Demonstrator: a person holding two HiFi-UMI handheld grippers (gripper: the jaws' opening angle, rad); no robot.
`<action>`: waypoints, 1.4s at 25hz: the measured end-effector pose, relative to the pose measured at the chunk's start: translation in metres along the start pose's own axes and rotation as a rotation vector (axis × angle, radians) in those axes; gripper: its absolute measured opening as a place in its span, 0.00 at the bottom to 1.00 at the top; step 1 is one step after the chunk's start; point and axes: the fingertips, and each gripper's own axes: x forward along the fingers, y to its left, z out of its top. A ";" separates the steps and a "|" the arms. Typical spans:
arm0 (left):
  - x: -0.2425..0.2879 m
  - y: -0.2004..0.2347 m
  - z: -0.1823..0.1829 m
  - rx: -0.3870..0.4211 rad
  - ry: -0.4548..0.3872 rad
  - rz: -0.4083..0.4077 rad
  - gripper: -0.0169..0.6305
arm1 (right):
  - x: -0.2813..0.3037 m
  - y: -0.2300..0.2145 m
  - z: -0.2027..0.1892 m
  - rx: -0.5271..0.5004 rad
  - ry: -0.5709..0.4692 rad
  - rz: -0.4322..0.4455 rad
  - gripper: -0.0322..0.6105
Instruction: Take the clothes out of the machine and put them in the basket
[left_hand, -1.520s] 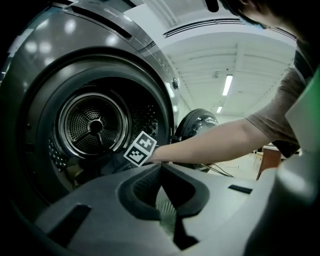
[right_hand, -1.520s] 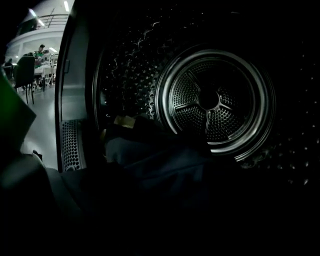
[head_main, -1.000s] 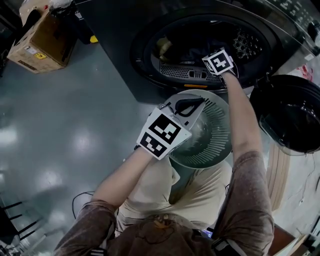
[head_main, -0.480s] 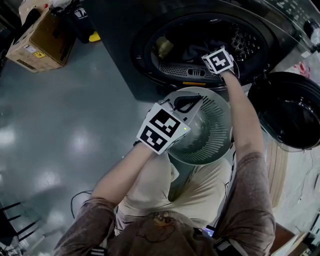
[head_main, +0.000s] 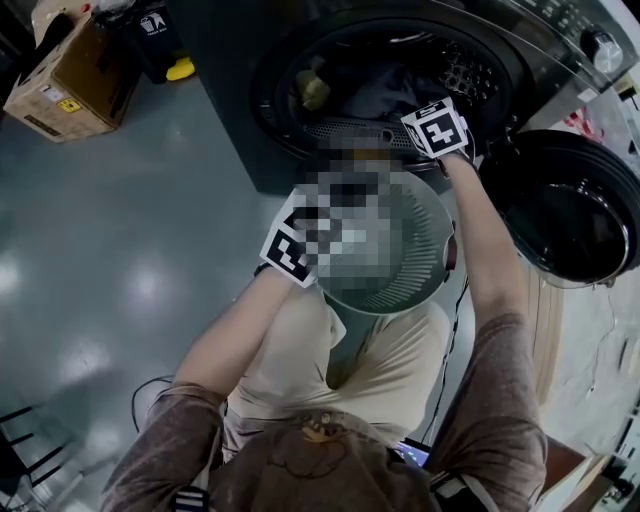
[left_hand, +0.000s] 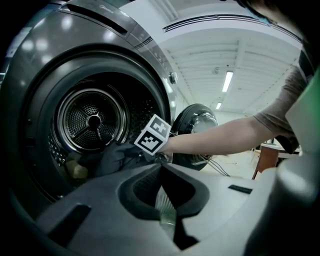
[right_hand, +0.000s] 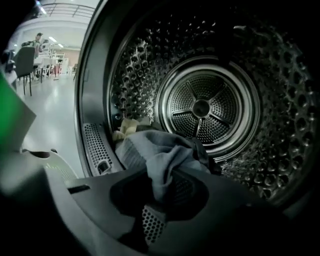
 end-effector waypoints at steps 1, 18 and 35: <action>0.000 -0.001 0.000 0.001 0.001 -0.001 0.04 | -0.005 0.000 0.000 0.004 -0.008 -0.001 0.13; 0.000 -0.007 0.005 0.009 -0.011 0.021 0.04 | -0.079 0.022 -0.009 0.034 -0.096 0.014 0.13; -0.011 -0.008 0.019 0.048 -0.064 0.075 0.04 | -0.148 0.097 -0.047 0.103 -0.179 0.092 0.13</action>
